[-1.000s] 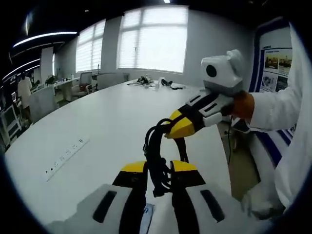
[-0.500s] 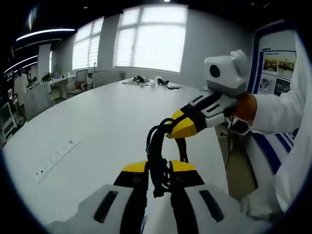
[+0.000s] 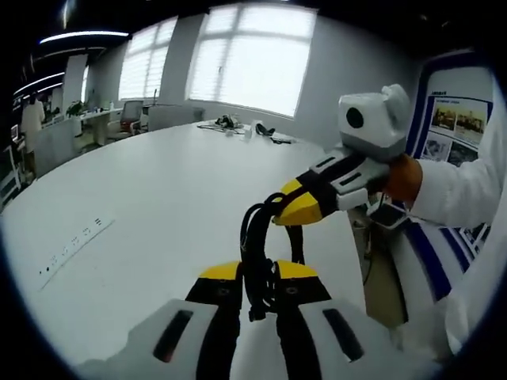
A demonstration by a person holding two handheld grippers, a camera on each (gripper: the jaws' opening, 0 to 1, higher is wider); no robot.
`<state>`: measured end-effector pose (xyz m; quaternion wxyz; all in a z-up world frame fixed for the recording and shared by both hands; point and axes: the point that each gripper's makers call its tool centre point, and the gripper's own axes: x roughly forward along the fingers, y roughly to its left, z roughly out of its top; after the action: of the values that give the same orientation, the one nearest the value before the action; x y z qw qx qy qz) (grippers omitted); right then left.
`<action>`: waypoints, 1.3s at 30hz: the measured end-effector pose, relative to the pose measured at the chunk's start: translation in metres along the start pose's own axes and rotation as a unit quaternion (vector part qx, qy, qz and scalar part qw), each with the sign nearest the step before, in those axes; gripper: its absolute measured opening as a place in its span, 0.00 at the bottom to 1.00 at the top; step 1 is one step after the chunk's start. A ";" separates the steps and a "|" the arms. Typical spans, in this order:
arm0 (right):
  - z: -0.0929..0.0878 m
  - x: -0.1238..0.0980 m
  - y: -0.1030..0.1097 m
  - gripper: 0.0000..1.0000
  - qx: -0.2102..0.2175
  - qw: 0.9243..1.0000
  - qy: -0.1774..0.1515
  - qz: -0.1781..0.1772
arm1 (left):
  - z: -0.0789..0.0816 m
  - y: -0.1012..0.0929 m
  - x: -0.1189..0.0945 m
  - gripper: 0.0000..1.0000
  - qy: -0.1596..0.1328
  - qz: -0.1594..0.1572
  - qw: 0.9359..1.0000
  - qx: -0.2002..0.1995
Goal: Arrange the tabletop items into an orderly group along one side of the table until the central work area is clear of visible clutter.
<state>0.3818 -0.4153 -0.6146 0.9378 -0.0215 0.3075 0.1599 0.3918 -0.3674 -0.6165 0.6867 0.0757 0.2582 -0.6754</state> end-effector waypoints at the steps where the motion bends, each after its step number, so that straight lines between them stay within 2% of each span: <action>1: -0.001 0.001 -0.001 0.02 0.002 1.000 0.002 0.001 | -0.001 0.000 0.002 0.12 0.002 -0.001 1.000 -0.004; 19: -0.042 0.019 -0.036 0.02 0.035 0.998 0.060 0.009 | -0.026 0.012 0.054 0.11 0.029 -0.017 0.996 -0.083; 27: -0.059 0.032 -0.046 0.03 0.057 0.995 0.084 0.016 | -0.039 0.021 0.070 0.11 0.047 -0.020 0.991 -0.126; 39: -0.081 0.050 -0.057 0.03 0.082 0.990 0.110 0.022 | -0.058 0.032 0.089 0.11 0.071 -0.024 0.984 -0.160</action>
<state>0.3911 -0.4659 -0.7128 0.8931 0.0445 0.4210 0.1519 0.4036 -0.4173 -0.7145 0.6534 0.0066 0.4132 -0.6343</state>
